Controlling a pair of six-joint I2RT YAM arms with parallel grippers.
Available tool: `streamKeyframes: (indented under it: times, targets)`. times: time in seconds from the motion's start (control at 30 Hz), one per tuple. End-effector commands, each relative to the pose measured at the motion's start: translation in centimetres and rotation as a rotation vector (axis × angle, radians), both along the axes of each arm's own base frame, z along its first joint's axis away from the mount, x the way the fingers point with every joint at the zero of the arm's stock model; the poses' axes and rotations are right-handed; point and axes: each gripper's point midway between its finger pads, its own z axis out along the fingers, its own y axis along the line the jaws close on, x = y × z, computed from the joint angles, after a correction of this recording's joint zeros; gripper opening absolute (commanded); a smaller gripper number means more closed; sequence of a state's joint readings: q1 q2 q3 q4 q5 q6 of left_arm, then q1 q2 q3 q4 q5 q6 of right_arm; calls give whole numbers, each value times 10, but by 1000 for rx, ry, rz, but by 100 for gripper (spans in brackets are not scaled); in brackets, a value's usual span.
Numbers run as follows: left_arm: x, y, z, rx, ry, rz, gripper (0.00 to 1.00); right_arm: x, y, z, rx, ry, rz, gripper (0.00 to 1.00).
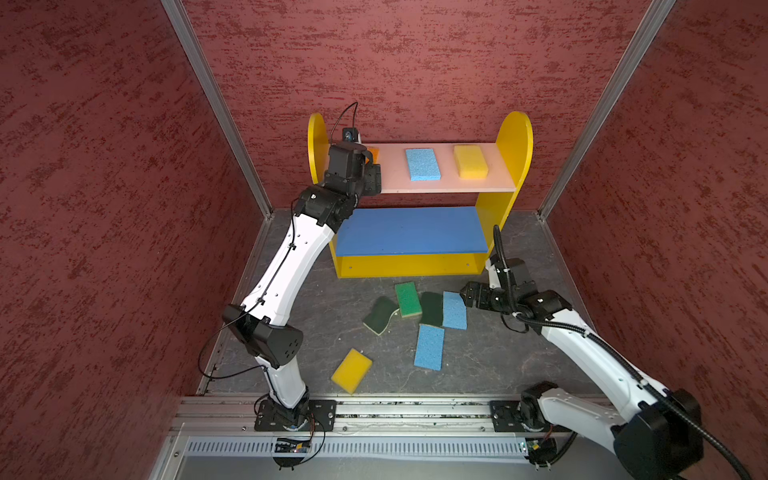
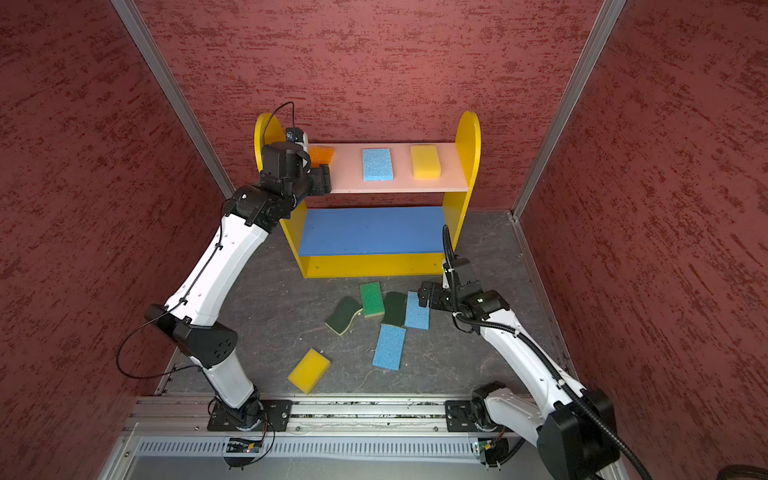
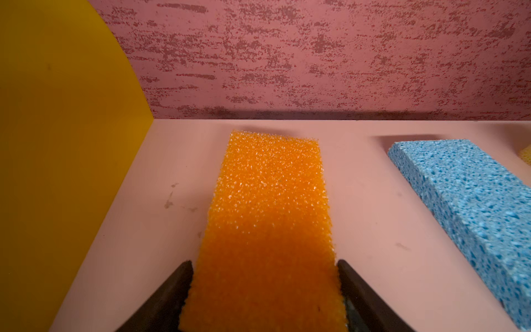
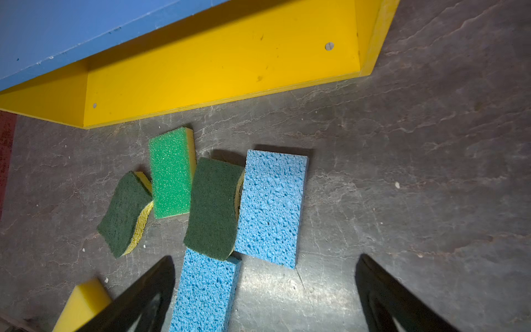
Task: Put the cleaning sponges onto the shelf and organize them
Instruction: 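Lower the orange sponge onto the pink shelf beside the light blue sponge, then open the left gripper and withdraw it from the orange sponge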
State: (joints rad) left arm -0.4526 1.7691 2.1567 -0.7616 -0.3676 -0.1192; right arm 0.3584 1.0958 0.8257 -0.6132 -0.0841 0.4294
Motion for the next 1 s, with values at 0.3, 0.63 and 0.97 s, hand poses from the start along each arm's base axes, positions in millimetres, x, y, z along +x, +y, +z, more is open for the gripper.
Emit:
streamKeyframes:
  times: [0.3,0.63,0.97]
  targets:
    - [-4,-14,-3,-44,28,-59,78,4,-3,12,7,-47,-19,99]
    - [-13,-10,3,-47,21,-52,80,0,-4,13,13,-51,-21,99]
    - [-67,-14,55,-12,-112,-88,83,3,-1,14,25,-60,-15,99]
